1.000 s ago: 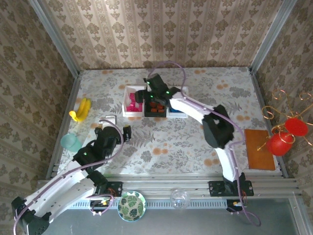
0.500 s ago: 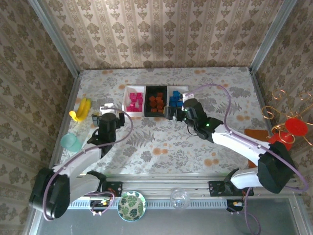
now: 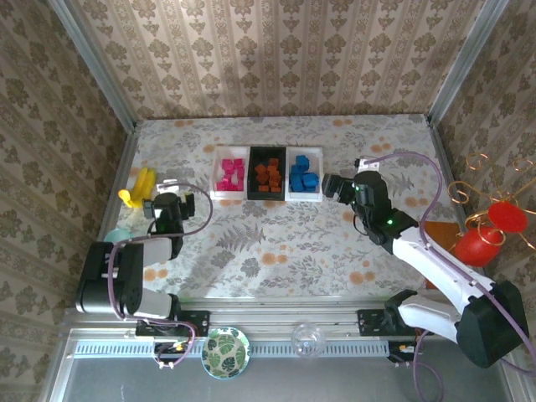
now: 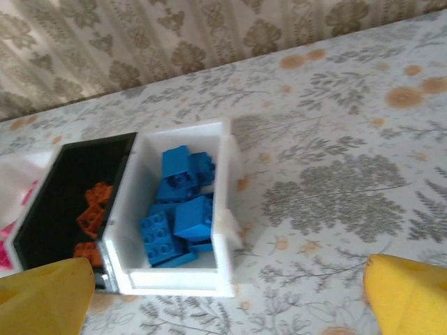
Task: Sort the legos into containers by color
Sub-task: Reset both arms
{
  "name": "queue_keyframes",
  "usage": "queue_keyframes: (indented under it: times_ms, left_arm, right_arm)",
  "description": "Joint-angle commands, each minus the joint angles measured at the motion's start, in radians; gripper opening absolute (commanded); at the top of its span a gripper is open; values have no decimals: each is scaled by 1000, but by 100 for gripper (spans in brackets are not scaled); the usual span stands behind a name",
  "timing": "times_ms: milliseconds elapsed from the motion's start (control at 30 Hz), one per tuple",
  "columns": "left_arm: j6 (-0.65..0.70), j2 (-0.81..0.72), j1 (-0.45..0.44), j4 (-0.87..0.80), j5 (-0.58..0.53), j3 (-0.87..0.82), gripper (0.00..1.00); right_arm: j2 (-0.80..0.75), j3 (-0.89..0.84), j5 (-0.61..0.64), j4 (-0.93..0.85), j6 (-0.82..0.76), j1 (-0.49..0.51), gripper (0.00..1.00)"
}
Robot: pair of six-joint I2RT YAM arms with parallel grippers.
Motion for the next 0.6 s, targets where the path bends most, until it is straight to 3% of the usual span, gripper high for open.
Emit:
queue_keyframes:
  times_ms: [0, 67, 100, 233, 400, 567]
  left_arm:
    - [35, 91, 28, 275, 143, -30, 100]
    - [55, 144, 35, 353, 178, -43, 100]
    - [23, 119, 48, 257, 189, -19, 100]
    - [-9, 126, 85, 214, 218, 14, 100]
    - [-7, 129, 73, 229, 155, 9, 100]
    - [-6, 131, 69, 239, 145, 6, 100]
  right_arm:
    - [-49, -58, 79, 69, -69, -25, 100]
    - [-72, -96, 77, 129, -130, -43, 100]
    - [-80, -109, 78, 144, -150, -56, 100]
    - [-61, -135, 77, 202, -222, -111, 100]
    - [-15, -234, 76, 437, -375, -175, 100]
    - [38, -280, -3, 510, -397, -305, 100]
